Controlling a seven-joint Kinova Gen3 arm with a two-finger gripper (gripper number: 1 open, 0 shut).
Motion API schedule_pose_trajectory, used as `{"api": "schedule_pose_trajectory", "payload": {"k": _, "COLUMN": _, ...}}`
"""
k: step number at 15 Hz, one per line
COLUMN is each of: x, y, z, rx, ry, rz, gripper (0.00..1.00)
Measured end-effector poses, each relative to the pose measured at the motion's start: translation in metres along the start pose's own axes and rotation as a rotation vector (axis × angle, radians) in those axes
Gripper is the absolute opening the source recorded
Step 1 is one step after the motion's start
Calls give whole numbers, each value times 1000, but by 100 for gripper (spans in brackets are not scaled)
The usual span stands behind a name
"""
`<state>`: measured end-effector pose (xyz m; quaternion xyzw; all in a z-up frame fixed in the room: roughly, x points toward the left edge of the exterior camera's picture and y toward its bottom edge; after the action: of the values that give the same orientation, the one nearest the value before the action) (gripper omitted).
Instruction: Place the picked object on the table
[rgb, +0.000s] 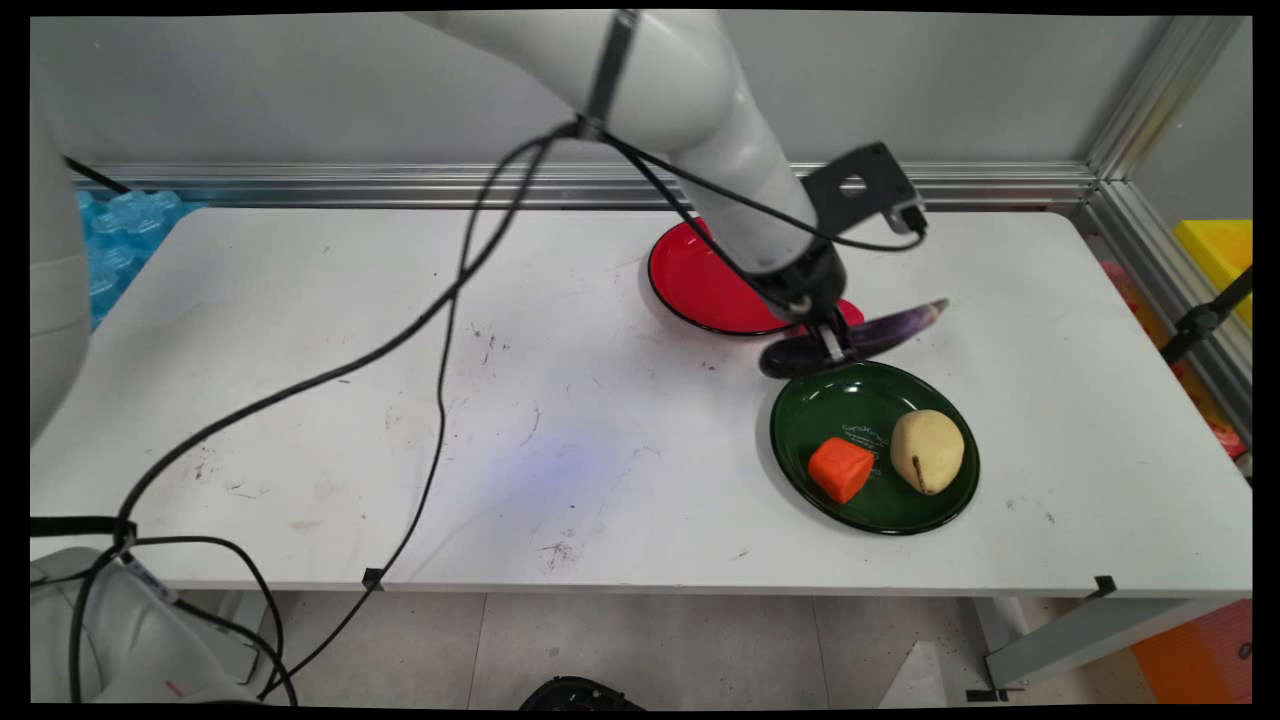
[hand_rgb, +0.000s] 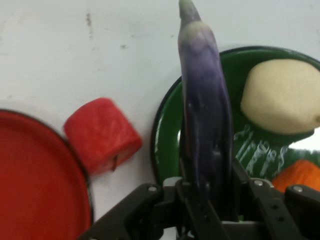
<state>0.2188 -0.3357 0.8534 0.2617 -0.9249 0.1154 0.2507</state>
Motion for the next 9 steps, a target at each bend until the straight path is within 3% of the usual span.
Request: {"api": "schedule_pose_trajectory", "payload": {"k": 9, "x": -77, "y": -40, "z": -70, "rx": -8, "ry": -73, "rz": 55, "gripper": 0}}
